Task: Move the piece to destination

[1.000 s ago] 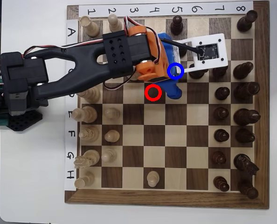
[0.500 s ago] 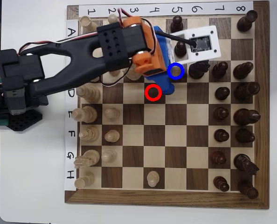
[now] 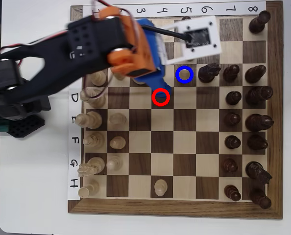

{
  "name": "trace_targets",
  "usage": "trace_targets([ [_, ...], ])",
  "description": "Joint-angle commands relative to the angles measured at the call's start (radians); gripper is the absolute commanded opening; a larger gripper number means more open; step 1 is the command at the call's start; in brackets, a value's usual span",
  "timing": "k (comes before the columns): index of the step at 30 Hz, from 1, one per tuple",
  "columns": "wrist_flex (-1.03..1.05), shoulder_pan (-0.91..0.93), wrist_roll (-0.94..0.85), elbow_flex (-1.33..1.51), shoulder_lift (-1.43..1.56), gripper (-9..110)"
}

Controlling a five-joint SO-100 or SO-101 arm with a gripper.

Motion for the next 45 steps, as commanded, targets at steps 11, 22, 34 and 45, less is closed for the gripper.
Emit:
trace_targets([
  [11,-0.396,0.792,-1.181,0.686,1.069,24],
  [22,-0.666,1.559,-1.58,1.127,1.33,9],
  [34,-0.834,2.029,-1.772,1.588,1.632,0],
  [45,-0.653,2.022,-1.807,1.913,1.925,0],
])
